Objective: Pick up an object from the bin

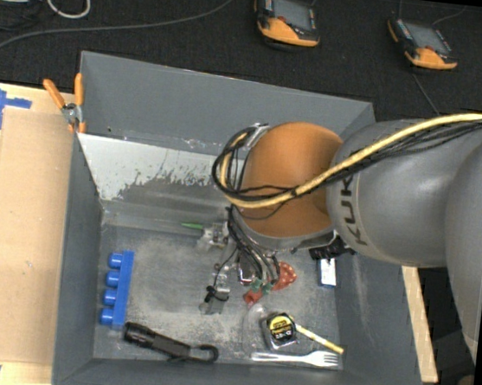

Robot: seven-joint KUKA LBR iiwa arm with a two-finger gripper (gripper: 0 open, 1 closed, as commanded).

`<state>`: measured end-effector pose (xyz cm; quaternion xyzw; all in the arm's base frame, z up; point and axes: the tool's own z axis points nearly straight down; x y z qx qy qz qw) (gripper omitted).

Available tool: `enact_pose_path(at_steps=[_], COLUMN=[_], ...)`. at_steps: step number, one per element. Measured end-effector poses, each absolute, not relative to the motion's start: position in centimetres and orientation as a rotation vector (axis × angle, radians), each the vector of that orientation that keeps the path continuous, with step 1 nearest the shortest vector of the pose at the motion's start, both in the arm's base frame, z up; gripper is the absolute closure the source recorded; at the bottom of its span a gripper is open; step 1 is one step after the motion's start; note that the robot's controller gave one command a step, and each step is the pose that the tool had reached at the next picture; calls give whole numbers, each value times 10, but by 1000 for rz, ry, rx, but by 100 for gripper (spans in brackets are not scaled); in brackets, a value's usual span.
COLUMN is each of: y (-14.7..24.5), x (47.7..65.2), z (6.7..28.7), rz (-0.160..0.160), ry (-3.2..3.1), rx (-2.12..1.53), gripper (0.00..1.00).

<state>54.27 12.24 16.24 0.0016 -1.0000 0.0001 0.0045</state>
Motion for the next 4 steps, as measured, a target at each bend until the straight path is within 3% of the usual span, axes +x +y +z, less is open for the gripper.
enact_pose_path(at_steps=[1,2,3,4], y=[122,163,165,171], x=[545,496,486,473], z=[166,103,123,106], rz=[-1,-1,0,-1], ry=[-3140,-3131,-3130,-3116], rx=[-2,222,300,308], gripper=[0,0,0,0])
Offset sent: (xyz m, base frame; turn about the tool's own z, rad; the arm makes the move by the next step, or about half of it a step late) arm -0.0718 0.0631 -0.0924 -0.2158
